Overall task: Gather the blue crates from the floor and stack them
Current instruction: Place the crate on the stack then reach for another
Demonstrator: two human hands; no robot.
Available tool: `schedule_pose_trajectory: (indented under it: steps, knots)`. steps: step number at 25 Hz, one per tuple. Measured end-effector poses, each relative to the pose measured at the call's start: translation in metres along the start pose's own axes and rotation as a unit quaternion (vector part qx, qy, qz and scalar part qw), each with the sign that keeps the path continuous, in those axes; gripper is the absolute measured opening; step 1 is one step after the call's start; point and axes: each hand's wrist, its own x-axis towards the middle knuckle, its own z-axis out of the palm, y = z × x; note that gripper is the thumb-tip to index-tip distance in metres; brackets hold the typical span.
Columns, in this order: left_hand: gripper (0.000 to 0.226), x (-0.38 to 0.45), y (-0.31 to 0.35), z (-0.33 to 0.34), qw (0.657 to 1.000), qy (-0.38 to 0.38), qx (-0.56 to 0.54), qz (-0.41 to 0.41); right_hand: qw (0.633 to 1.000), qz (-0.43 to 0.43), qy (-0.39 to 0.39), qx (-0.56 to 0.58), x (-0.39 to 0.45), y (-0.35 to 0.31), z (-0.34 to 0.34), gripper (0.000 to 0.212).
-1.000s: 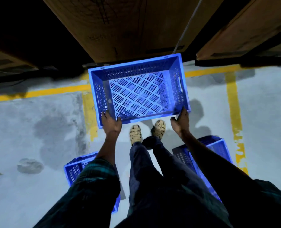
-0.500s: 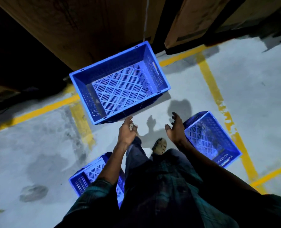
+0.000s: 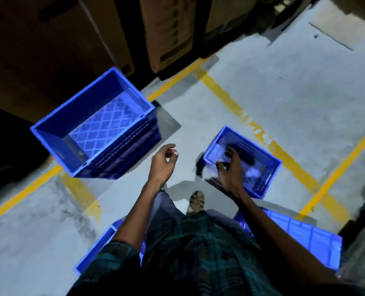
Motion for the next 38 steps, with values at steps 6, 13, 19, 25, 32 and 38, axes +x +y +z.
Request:
schedule_pose_trajectory:
  steps: [6,13,19,25,32,38]
  knots:
    - [0.030,0.011,0.054,0.101,0.980,-0.164,0.087,0.069,0.977,0.134,0.146,0.082,-0.006,0.052,-0.082,0.054]
    - [0.028,0.064,0.060,0.185,0.957,-0.232,0.156,0.073,0.941,0.225,0.235,0.098,0.014,0.116,-0.124,0.053]
    - [0.032,0.091,0.042,0.246,0.944,-0.236,0.228,0.026,0.925,0.316,0.195,0.084,0.041,0.198,-0.142,0.051]
    - [0.037,0.145,-0.050,0.335,0.935,-0.229,0.271,-0.006,0.922,0.364,0.121,0.058,0.115,0.334,-0.129,0.055]
    - [0.060,0.258,-0.195,0.434,0.931,-0.186,0.310,-0.050,0.885,0.432,0.166,0.049,0.200,0.523,-0.081,0.059]
    - [0.071,0.308,-0.292,0.467,0.921,-0.146,0.322,-0.162,0.812,0.558,0.163,0.048,0.231,0.604,-0.047,0.077]
